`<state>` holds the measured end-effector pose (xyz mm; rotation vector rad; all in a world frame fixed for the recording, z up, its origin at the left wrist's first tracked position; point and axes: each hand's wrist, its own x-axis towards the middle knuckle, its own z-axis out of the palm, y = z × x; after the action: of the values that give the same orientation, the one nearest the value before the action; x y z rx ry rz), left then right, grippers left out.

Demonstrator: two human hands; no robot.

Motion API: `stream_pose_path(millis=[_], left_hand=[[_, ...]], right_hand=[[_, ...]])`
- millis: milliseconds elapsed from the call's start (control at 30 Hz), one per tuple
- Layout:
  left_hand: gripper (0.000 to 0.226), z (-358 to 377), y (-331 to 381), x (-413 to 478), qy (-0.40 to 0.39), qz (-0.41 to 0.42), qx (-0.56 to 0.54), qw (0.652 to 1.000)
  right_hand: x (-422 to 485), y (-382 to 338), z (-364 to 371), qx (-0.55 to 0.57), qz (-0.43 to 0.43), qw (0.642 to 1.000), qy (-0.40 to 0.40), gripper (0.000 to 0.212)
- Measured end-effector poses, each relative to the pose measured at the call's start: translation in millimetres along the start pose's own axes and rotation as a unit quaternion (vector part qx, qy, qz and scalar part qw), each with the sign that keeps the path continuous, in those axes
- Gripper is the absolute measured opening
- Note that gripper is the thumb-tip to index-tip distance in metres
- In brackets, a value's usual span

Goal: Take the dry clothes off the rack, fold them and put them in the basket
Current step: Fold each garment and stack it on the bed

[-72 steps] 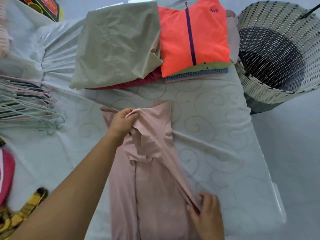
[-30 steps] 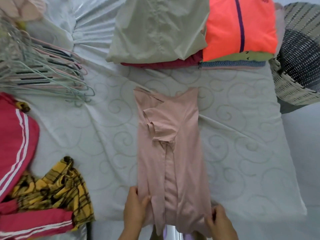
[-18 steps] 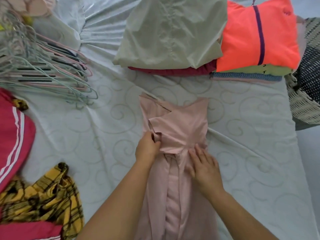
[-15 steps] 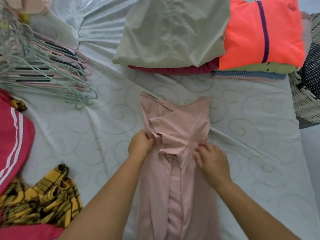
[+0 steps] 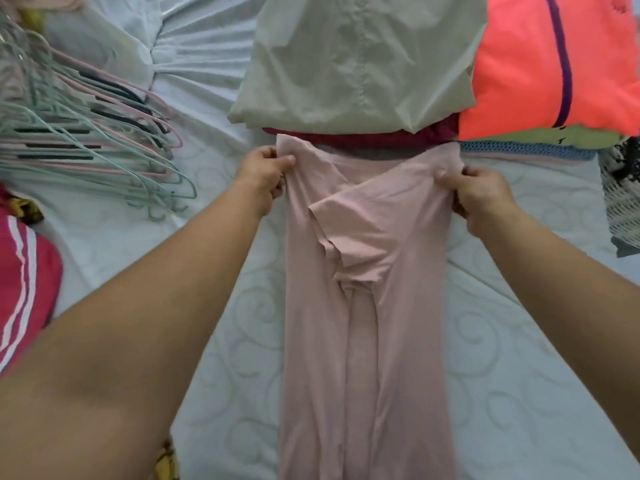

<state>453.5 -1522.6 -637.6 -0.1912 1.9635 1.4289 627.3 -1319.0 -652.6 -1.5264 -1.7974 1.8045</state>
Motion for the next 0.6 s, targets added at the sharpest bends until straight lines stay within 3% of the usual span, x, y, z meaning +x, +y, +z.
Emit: stream_pose_path(millis=[133, 233, 300, 367, 433, 467, 500, 533, 600], left_hand=[[0.021, -16.3, 54.0, -12.6, -0.012, 0.080, -0.015, 0.997], [0.019, -28.2, 54.6, -41.4, -0.060, 0.111, -0.052, 0.991], [0.022, -41.7, 31.3, -73.0, -0.074, 0.124, -0.075, 0.987], [0.020, -59.5, -9.7, -112.6, -0.083, 0.121, -0.051, 0.988], [0.015, -78.2, -62.2, -158.6, -0.120, 0.083, -0.020, 0.989], [0.019, -86.0, -87.0, -182.5, -0.148, 0.041, -0.012, 0.988], [0.037, -93.3, -110.5, -201.8, -0.166, -0.011, -0.003, 0.986], [0.063, -100.0, -135.5, -217.7, -0.174, -0.057, 0.002, 0.983], [0.089, -106.9, -182.2, -236.0, -0.154, -0.118, -0.007, 0.981]], right_hand=[[-1.8, -58.5, -6.9, 0.005, -0.098, 0.995, 0.003, 0.019], [-34.7, -74.8, -16.0, 0.004, -0.152, 0.988, -0.038, 0.019], [-68.1, -58.8, -28.4, -0.023, -0.175, 0.983, -0.056, 0.022], [-105.4, -24.4, -43.5, -0.066, -0.185, 0.978, -0.069, 0.012], [-143.8, 17.5, -59.6, -0.151, -0.172, 0.970, -0.085, 0.039], [-164.1, 38.8, -65.9, -0.172, -0.173, 0.963, -0.114, 0.032], [-182.5, 61.0, -70.9, -0.200, -0.165, 0.954, -0.148, 0.015], [-197.4, 83.7, -74.5, -0.226, -0.147, 0.944, -0.189, 0.012], [-215.2, 137.5, -91.9, -0.267, -0.103, 0.928, -0.237, 0.054]])
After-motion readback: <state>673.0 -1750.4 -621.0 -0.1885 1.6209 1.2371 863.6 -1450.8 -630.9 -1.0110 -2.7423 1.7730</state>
